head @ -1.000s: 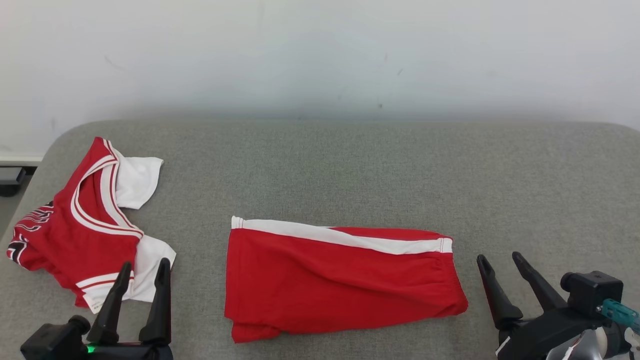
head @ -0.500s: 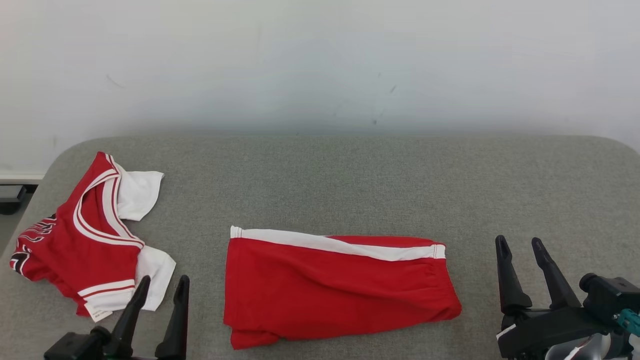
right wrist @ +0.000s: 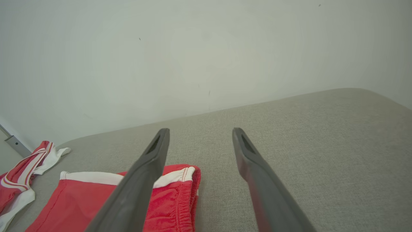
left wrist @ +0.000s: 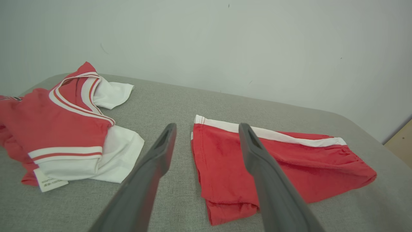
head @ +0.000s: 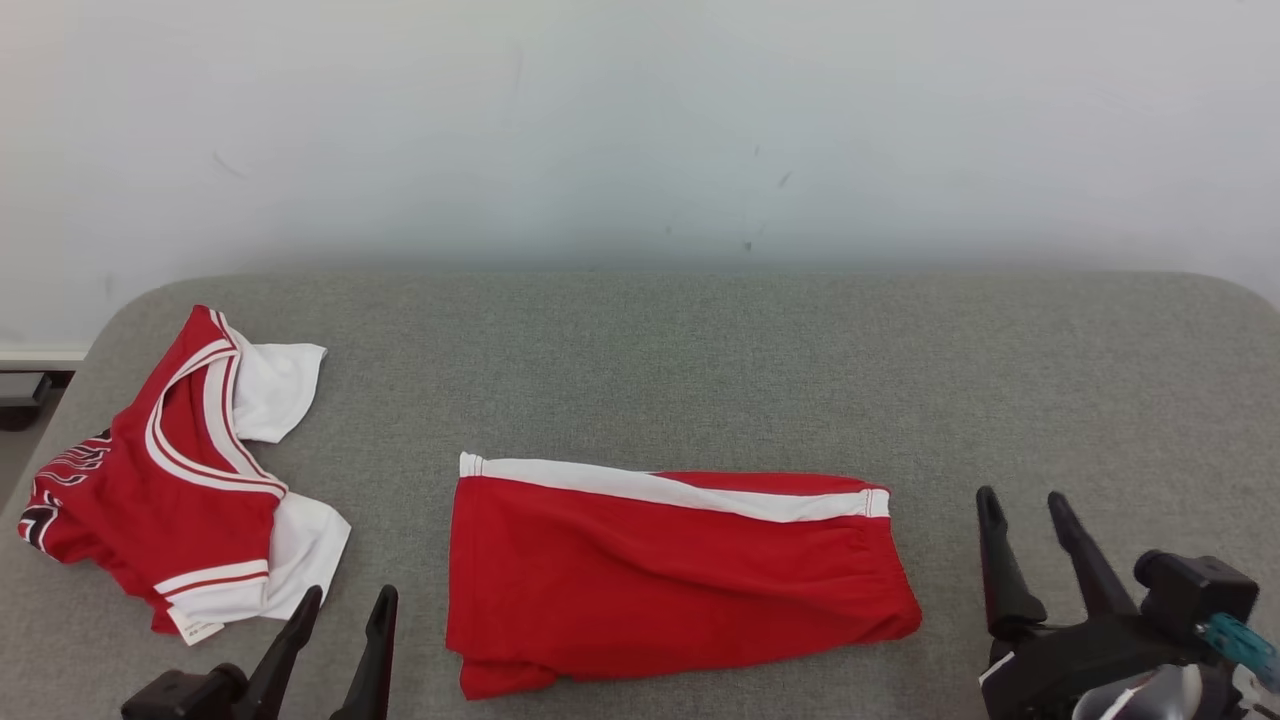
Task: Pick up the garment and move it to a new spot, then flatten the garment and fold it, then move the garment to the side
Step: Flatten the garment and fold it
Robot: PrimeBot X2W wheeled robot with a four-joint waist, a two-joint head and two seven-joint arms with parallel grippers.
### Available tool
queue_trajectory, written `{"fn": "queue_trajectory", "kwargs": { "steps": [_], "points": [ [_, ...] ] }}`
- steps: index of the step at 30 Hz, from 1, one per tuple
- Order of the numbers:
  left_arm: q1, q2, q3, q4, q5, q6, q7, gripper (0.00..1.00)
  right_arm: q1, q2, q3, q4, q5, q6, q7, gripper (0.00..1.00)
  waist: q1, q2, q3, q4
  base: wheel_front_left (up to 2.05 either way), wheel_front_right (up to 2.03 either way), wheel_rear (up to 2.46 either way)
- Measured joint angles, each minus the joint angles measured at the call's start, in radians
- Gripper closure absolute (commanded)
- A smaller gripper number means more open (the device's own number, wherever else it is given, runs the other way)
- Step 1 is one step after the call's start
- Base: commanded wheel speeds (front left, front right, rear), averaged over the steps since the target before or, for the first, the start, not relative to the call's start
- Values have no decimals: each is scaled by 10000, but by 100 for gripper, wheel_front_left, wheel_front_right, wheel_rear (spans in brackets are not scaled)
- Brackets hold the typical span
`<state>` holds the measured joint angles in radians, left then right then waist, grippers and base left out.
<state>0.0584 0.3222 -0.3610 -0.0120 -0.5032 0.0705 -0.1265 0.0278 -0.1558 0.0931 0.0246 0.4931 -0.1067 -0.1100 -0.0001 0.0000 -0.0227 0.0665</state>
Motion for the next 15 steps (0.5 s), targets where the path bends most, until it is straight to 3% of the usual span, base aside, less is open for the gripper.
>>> {"fn": "queue_trajectory", "kwargs": {
  "steps": [8, 15],
  "points": [
    [-12, 8, -73, -21, -4, 0, 286, 0, -1124, -201, 759, 932, 184, 13, 2128, 0, 1, 0, 68, 7, 0, 0, 0],
    [-39, -29, -295, -8, -33, -8, 470, 0, -1655, -479, 1492, 1492, 182, 0, 4792, 0, 1, 0, 119, 109, 0, 0, 0]
  ]
}}
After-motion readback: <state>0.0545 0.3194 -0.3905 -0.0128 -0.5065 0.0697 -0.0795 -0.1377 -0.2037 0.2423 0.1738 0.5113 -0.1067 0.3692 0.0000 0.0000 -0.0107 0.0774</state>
